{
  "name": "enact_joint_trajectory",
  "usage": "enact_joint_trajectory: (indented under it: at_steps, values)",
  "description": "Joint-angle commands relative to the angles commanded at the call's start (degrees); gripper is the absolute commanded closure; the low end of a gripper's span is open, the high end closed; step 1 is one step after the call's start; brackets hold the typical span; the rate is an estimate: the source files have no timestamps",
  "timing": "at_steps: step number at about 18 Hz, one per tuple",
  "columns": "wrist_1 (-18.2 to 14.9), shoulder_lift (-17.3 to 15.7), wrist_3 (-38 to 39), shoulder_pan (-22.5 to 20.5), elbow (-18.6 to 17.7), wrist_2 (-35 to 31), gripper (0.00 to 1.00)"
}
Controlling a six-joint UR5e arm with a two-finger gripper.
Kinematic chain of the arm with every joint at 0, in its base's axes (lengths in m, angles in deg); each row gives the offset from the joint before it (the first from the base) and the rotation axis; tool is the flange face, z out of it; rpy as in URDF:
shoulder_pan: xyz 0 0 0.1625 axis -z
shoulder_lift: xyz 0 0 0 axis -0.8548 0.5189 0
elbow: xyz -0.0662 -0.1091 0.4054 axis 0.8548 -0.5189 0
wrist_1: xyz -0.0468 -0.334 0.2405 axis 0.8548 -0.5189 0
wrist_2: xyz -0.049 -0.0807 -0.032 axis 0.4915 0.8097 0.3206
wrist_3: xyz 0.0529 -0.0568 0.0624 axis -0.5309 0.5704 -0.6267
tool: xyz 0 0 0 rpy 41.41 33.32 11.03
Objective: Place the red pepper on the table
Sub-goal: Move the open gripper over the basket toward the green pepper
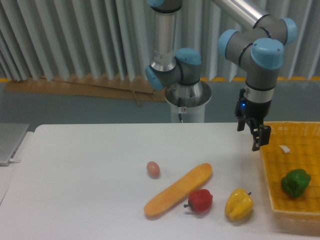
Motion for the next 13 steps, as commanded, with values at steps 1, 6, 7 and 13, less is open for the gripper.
enact_joint_trajectory:
  at_steps: [1, 6, 7, 13]
  values:
    - [0.0, 0.0, -0.6, -0.1, 0.0, 0.0, 0.0]
    - [-0.4, 0.1, -0.5, -0.7, 0.0, -0.8, 0.0]
    - [-0.4, -0.2, -0.3, -0.7, 0.0, -0.7, 0.0]
    - [0.3, 0.0, 5.5, -0.4, 0.1, -0.9, 0.0]
